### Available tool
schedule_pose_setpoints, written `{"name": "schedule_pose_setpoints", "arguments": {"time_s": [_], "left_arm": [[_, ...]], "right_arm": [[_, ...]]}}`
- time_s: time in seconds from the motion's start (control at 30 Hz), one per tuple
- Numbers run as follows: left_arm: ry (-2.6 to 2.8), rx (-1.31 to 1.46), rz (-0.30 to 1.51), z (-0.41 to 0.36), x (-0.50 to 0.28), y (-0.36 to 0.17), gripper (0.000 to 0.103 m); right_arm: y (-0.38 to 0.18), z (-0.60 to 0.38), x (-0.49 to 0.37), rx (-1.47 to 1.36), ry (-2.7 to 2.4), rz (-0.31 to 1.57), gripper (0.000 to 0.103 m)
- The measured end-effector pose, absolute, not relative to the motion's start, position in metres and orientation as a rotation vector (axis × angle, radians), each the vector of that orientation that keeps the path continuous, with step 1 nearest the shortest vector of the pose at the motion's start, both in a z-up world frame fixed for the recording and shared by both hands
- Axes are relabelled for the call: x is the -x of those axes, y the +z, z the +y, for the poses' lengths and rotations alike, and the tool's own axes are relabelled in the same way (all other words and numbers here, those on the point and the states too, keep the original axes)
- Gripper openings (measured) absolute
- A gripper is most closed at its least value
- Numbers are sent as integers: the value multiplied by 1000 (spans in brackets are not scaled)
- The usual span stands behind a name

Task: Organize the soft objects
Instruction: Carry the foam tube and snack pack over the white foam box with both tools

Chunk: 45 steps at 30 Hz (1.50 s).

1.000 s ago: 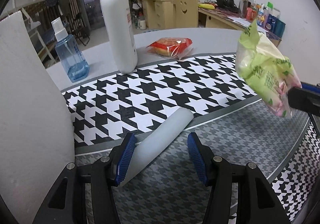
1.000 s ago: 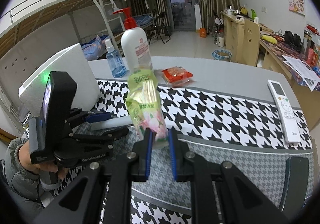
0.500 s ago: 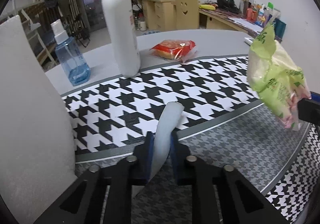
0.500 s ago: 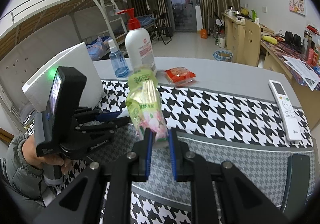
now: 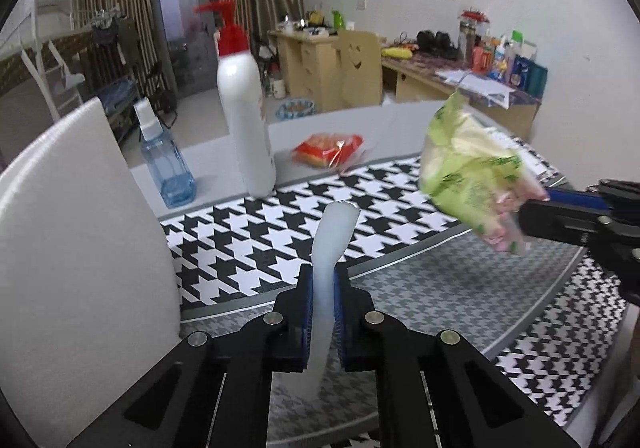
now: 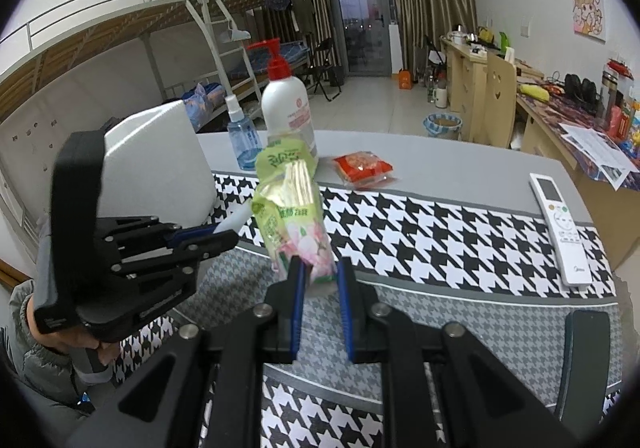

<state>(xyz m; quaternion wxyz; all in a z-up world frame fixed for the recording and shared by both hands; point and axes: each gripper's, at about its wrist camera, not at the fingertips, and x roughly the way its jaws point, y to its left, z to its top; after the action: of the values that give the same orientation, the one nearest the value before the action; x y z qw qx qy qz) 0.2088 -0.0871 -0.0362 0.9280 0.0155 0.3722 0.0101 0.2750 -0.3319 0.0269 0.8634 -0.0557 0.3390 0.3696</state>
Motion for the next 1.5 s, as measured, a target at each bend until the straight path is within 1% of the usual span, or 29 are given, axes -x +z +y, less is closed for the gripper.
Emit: {"name": "schedule_pose_setpoints", "arguments": {"time_s": [0.47,1.5], "left_arm": [[4,-64,627,-90,-169,8,10],[20,-25,395,-54,-117,66,10]], "right_arm": [[50,-328,-257,100,768,622,20],[86,-303,-237,67,773,485,20]]}}
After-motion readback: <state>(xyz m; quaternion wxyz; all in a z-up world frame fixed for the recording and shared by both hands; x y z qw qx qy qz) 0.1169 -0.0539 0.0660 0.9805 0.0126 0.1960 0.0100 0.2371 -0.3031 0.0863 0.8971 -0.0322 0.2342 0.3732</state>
